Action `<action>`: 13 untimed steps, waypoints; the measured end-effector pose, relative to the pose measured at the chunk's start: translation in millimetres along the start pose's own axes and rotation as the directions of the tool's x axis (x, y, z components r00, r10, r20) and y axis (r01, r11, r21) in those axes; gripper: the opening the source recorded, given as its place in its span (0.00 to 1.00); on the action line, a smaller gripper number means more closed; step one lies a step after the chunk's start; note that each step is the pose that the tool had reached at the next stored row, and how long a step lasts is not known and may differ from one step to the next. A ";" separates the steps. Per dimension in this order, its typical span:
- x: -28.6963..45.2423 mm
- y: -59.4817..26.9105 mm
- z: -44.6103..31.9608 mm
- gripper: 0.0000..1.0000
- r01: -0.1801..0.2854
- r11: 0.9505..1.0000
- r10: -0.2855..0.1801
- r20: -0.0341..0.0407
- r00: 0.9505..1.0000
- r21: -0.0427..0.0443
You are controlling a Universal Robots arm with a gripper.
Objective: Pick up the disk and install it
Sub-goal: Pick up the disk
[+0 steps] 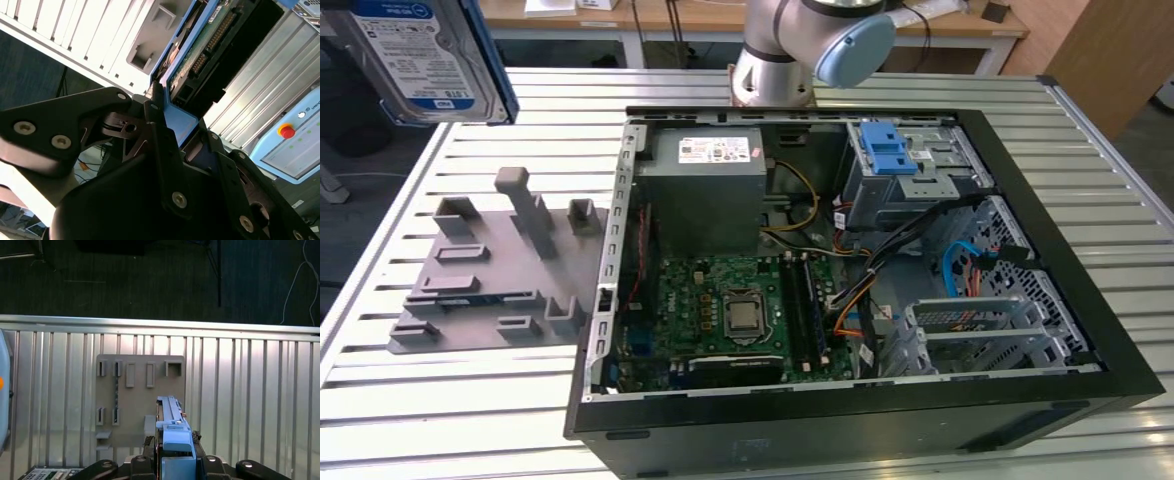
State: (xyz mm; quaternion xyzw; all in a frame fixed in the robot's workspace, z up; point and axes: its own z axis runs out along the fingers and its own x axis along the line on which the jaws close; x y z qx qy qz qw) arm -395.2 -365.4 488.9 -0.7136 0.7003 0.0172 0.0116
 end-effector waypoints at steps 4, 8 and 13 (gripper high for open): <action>0.2 -3.6 0.0 0.36 0.000 1.000 0.000 0.000 1.000 0.000; 0.3 -6.4 0.0 0.36 0.000 1.000 0.000 0.000 1.000 -0.001; 0.6 -10.0 -0.1 0.36 0.000 1.000 0.000 0.000 1.000 -0.001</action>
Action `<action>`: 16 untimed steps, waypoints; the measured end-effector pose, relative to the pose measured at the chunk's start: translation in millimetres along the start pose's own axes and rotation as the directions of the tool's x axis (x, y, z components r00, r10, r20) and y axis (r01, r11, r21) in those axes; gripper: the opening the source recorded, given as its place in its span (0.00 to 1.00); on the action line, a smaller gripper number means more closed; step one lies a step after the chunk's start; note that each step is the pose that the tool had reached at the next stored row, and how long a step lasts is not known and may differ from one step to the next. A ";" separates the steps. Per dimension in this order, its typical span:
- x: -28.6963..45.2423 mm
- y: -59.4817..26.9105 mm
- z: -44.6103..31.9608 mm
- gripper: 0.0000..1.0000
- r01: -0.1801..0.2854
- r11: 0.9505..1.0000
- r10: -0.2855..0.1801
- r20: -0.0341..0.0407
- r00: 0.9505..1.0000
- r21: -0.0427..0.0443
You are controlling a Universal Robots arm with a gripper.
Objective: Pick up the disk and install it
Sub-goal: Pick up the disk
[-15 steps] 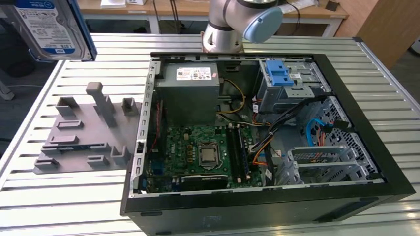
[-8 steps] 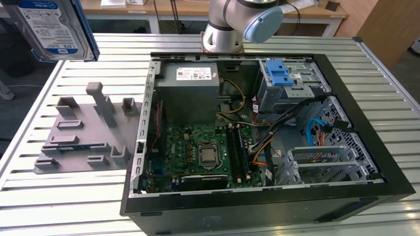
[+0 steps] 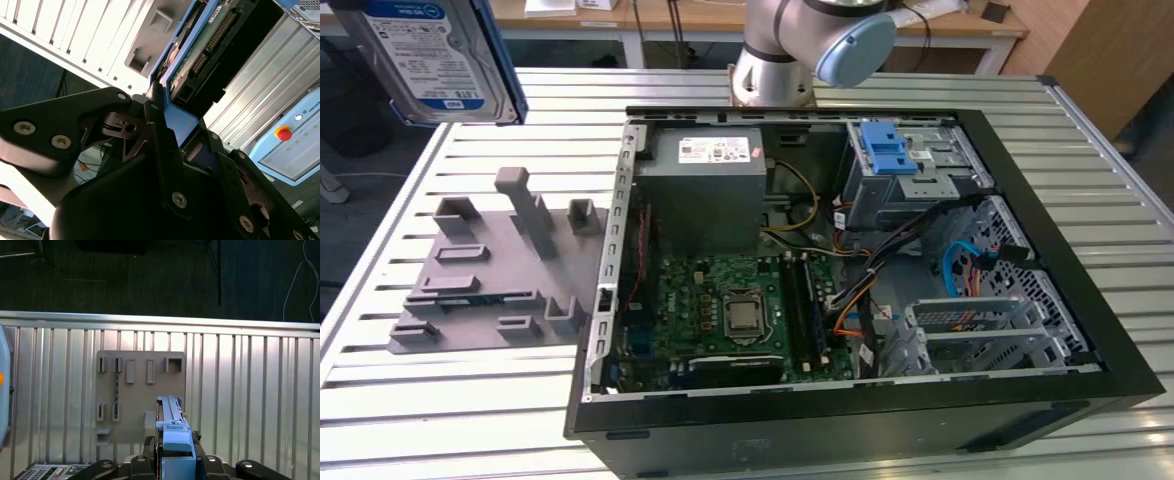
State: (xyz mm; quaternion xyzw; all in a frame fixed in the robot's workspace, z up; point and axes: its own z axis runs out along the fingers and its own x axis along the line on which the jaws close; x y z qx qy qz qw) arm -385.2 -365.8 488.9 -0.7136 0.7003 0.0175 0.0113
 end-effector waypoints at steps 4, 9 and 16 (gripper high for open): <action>0.1 -3.3 -0.1 0.36 0.000 1.000 0.000 0.000 1.000 0.000; 0.2 -7.5 -0.1 0.36 0.000 1.000 0.000 0.000 1.000 -0.001; 0.4 -13.8 -0.2 0.36 0.000 1.000 0.000 0.000 1.000 -0.002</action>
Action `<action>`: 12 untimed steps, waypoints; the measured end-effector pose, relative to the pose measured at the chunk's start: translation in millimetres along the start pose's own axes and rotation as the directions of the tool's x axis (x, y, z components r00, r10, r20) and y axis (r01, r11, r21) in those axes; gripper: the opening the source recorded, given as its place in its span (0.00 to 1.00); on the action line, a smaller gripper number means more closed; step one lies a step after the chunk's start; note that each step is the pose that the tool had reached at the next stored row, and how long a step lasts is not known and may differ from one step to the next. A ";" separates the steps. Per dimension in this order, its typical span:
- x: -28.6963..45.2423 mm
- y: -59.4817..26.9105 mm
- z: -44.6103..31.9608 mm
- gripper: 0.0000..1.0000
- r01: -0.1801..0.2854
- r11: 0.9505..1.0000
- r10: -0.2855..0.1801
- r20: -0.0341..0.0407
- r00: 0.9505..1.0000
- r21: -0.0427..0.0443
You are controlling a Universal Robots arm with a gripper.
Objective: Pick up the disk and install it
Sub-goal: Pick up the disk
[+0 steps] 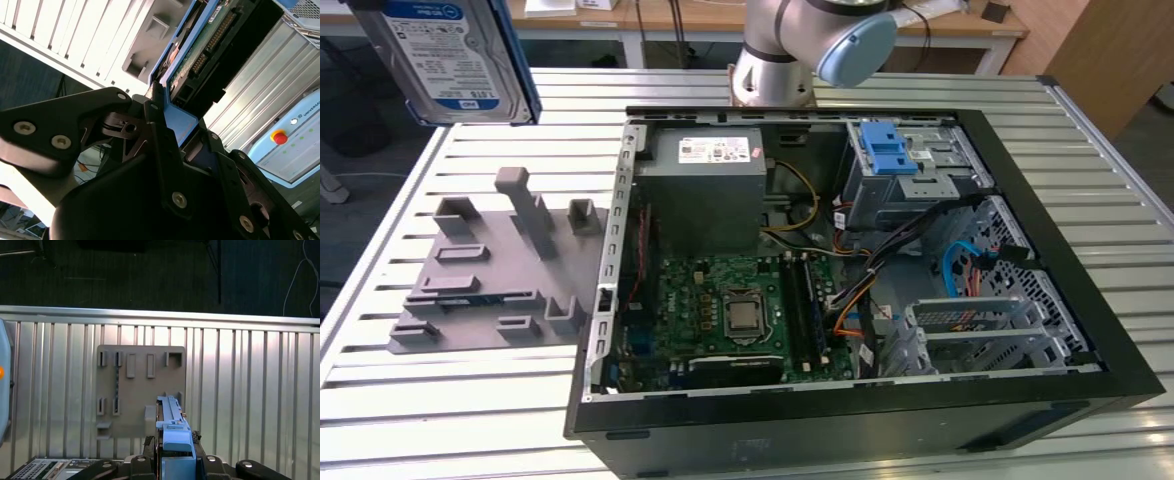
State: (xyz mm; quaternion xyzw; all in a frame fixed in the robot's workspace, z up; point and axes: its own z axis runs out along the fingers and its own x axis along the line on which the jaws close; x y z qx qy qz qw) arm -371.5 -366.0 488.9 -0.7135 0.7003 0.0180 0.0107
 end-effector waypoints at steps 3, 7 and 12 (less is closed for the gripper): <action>0.1 -2.6 0.0 0.36 0.000 1.000 0.000 0.000 1.000 0.000; 0.2 -6.2 -0.1 0.36 0.000 1.000 0.000 0.000 1.000 -0.001; 0.5 -11.1 -0.1 0.36 0.000 1.000 0.000 0.000 1.000 -0.002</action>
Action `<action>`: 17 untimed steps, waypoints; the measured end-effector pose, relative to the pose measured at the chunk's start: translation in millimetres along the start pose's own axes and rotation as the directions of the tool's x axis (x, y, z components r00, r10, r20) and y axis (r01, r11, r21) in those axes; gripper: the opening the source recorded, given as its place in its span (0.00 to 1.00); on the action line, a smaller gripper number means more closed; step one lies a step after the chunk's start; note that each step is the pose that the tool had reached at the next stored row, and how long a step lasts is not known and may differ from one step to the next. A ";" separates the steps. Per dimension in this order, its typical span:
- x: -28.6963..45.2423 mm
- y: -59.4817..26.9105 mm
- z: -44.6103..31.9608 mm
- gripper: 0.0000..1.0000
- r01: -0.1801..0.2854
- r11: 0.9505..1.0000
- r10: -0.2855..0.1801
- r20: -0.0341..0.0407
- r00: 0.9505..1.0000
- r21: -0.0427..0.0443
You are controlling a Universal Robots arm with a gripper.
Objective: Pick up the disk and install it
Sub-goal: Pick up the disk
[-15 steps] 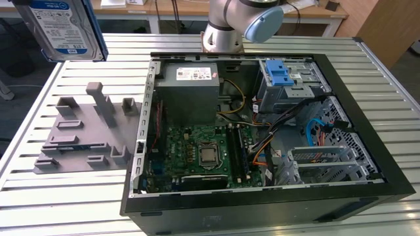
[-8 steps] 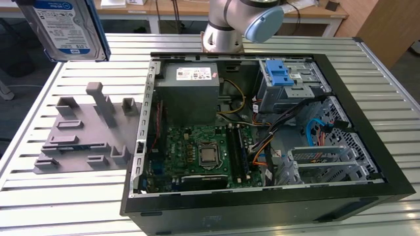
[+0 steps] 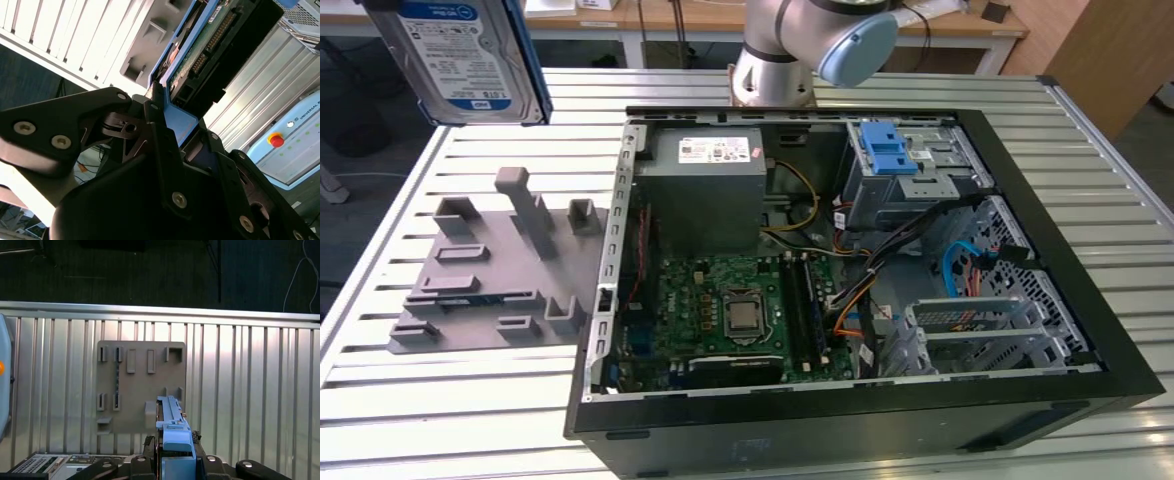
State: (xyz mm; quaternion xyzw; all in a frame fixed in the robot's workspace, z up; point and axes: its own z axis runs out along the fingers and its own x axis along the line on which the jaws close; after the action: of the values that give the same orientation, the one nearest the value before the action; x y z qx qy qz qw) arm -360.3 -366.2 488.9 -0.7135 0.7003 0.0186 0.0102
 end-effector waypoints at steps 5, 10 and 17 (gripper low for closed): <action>1.0 -7.6 -0.1 0.36 0.000 1.000 0.000 0.000 1.000 -0.002; 5.3 -10.4 -0.3 0.36 -0.001 1.000 0.001 0.000 1.000 -0.002; 17.6 -12.6 -0.9 0.36 -0.001 1.000 0.001 0.000 1.000 -0.002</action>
State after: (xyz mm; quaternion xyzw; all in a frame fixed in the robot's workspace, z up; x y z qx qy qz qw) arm -347.3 -383.6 488.9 -0.7132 0.7006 0.0194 0.0093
